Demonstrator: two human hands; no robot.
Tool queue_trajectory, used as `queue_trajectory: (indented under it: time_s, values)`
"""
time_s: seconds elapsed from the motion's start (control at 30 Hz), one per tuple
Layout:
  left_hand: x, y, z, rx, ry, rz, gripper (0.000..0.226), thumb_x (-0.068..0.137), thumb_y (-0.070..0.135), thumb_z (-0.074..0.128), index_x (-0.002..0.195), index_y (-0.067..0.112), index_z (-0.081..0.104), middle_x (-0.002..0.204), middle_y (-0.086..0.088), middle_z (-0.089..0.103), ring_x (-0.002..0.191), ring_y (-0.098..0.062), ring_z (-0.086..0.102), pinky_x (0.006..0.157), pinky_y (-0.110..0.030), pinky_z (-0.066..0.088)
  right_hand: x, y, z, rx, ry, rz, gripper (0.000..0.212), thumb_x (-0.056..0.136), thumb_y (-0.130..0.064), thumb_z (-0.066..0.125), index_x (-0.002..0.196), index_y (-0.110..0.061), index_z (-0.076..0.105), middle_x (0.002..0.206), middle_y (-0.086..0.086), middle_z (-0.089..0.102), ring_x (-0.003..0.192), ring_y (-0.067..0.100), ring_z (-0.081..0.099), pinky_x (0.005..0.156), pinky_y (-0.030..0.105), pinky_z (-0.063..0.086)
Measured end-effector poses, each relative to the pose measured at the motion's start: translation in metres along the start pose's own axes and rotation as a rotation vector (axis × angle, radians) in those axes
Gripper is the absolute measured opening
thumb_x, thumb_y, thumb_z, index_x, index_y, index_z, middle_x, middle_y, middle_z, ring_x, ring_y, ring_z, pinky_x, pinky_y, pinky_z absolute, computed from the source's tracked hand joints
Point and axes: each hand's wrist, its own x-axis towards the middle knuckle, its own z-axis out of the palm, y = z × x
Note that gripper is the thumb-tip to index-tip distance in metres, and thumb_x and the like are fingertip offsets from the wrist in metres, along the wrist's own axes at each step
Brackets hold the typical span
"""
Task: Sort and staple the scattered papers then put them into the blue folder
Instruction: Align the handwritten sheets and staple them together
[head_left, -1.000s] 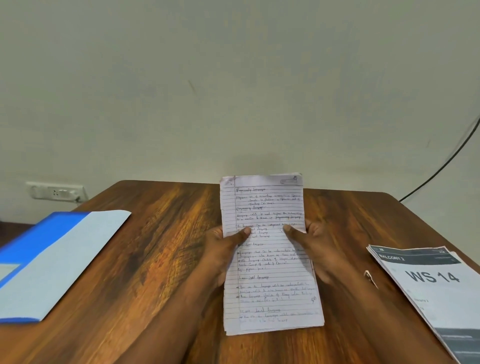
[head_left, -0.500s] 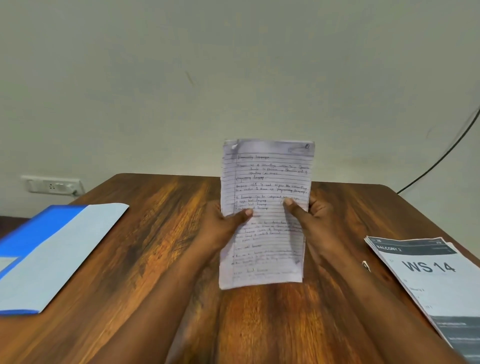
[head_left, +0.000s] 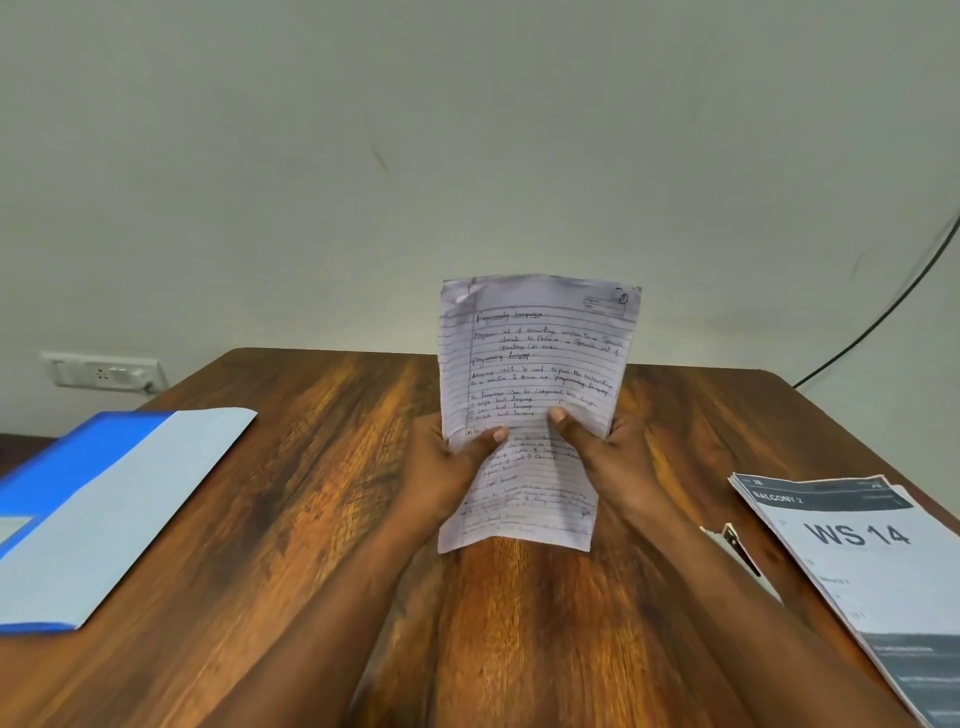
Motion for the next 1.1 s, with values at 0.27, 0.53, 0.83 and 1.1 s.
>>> queue_trajectory:
  time_s: [0.27, 0.53, 0.83, 1.1]
  values:
    - [0.007, -0.002, -0.017, -0.053, -0.023, -0.106, 0.026, 0.087, 0.008, 0.082, 0.111, 0.011, 0.075, 0.107, -0.001, 0.081, 0.098, -0.02, 0.079, 0.081, -0.037, 0.065, 0.006, -0.011, -0.004, -0.045, -0.154, 0.148, 0.019, 0.098, -0.016, 0.069, 0.113, -0.006, 0.074, 0.105, 0.005, 0.08, 0.094, 0.022, 0.078, 0.078, 0.03, 0.064]
    - [0.014, -0.036, -0.043, -0.312, 0.088, -0.404, 0.048, 0.081, 0.0, 0.083, 0.127, 0.004, 0.068, 0.119, -0.014, 0.077, 0.11, -0.034, 0.075, 0.099, -0.061, 0.056, -0.015, 0.01, -0.028, -0.139, -0.288, 0.464, 0.016, 0.099, -0.009, 0.066, 0.113, -0.002, 0.071, 0.103, 0.012, 0.08, 0.094, 0.028, 0.078, 0.061, 0.034, 0.064]
    - [0.021, -0.06, -0.049, -0.217, 0.157, -0.431, 0.037, 0.084, -0.001, 0.082, 0.119, 0.01, 0.072, 0.111, -0.005, 0.08, 0.102, -0.024, 0.078, 0.093, -0.05, 0.061, -0.031, 0.036, -0.032, -0.094, -0.162, 0.495, 0.021, 0.09, 0.005, 0.073, 0.11, -0.004, 0.076, 0.093, 0.018, 0.079, 0.078, 0.028, 0.076, 0.063, 0.031, 0.064]
    - [0.022, -0.075, -0.048, -0.243, 0.147, -0.407, 0.036, 0.085, -0.004, 0.08, 0.116, 0.011, 0.072, 0.114, -0.008, 0.079, 0.106, -0.026, 0.077, 0.093, -0.05, 0.06, -0.037, 0.043, -0.028, -0.019, -0.119, 0.448, 0.029, 0.084, 0.012, 0.076, 0.11, 0.0, 0.071, 0.094, 0.023, 0.078, 0.083, 0.033, 0.076, 0.065, 0.033, 0.064]
